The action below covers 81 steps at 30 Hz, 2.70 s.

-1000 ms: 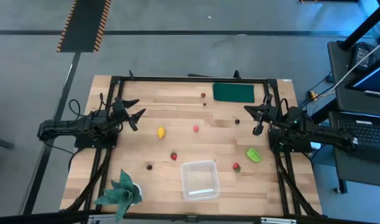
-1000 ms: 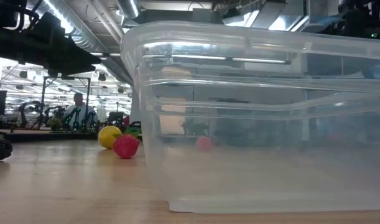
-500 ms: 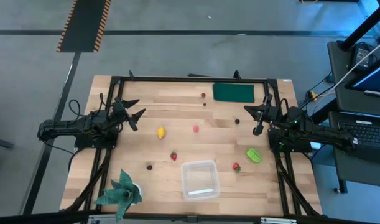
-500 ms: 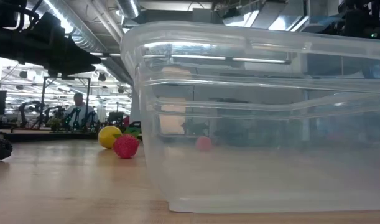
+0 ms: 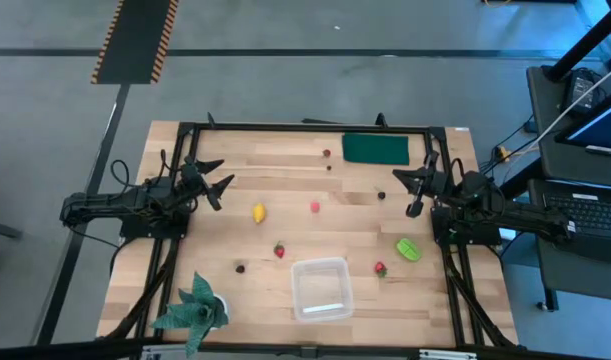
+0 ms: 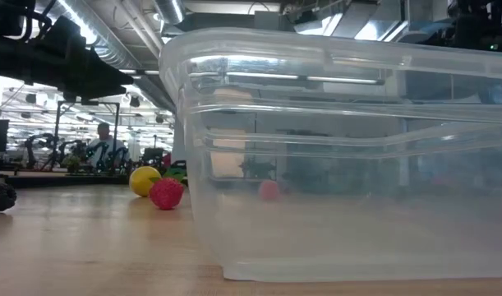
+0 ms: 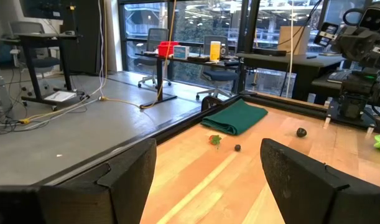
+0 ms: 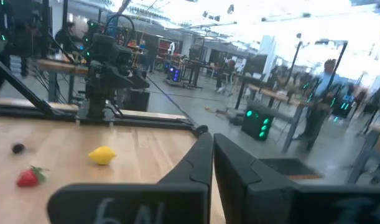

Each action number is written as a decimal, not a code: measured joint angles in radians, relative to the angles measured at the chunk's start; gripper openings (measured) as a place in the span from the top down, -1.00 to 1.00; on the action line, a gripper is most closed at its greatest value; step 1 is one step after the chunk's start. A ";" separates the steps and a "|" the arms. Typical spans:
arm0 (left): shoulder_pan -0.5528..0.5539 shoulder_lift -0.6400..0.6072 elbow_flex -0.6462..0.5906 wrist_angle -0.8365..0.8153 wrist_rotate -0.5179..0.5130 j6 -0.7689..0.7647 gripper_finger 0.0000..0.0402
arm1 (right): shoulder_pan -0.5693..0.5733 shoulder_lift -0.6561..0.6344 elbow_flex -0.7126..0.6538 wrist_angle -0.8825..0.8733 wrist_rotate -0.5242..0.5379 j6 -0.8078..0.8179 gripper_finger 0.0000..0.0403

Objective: Pick and placing Produce into tupperware
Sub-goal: Put the black cherry into the transparent bin

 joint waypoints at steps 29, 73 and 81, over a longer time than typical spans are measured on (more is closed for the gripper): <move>0.000 0.000 0.000 -0.001 0.000 0.028 -0.40 | 0.000 0.000 0.000 0.012 -0.001 0.387 0.91; 0.000 0.000 0.000 0.001 0.034 -0.053 -0.40 | 0.001 0.229 0.362 -0.344 -0.001 0.393 0.02; 0.000 0.000 0.000 0.000 0.008 -0.053 -0.40 | 0.001 0.548 0.591 -0.808 0.027 0.562 0.02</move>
